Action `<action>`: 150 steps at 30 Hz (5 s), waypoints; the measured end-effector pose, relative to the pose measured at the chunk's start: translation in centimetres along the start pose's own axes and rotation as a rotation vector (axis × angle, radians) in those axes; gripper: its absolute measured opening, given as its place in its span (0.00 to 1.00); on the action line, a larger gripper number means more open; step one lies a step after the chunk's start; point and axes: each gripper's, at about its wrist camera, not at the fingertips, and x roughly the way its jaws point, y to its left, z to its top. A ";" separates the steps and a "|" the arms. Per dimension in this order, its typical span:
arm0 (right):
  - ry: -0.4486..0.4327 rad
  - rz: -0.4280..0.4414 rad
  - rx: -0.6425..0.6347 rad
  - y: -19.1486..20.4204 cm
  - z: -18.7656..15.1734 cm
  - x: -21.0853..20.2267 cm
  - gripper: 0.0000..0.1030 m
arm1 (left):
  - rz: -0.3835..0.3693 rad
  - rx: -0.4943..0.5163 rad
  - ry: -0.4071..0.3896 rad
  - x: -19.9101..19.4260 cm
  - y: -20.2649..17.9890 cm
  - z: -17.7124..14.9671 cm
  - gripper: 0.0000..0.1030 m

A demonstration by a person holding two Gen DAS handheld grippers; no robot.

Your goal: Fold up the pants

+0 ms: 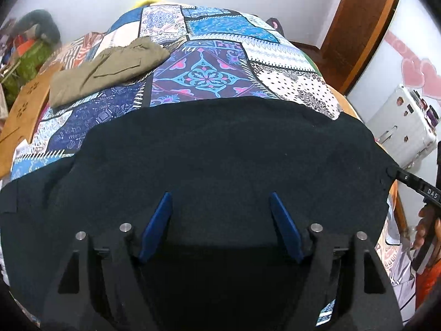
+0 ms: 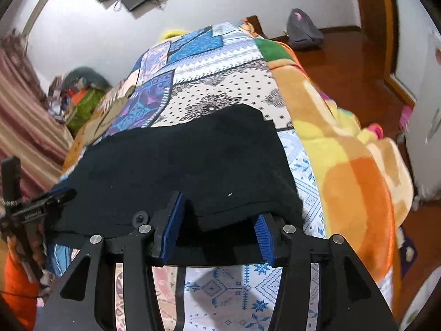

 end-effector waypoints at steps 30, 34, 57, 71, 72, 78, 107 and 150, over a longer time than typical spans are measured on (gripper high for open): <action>-0.101 -0.084 0.038 -2.1 -0.5 -1.5 0.08 | 0.014 0.090 0.017 -4.1 -1.3 -3.5 0.75; -0.076 -0.102 0.047 -2.9 -0.8 -1.6 0.08 | 0.023 0.055 0.012 -4.5 -0.5 -4.0 0.75; -0.062 -0.112 -0.330 9.2 6.5 -3.6 0.40 | 0.409 -0.247 -0.141 -11.7 20.0 -2.6 0.78; 0.154 0.139 -0.745 26.9 6.8 10.1 0.47 | 0.345 -0.318 0.004 -6.2 29.0 -3.6 0.80; 0.177 0.152 -0.764 27.7 6.6 11.3 0.47 | 0.338 -0.319 0.014 -5.7 29.2 -3.5 0.80; 0.329 0.201 -0.784 30.5 5.9 18.5 0.47 | 0.272 -0.314 0.023 -3.8 30.1 -2.5 0.80; 0.249 0.119 -0.997 34.5 3.9 21.4 0.06 | 0.388 -0.268 -0.092 -5.2 29.6 -1.2 0.26; -0.071 -0.374 -0.393 1.3 9.7 -1.1 0.71 | 0.168 0.026 -0.091 -2.9 3.7 6.8 0.71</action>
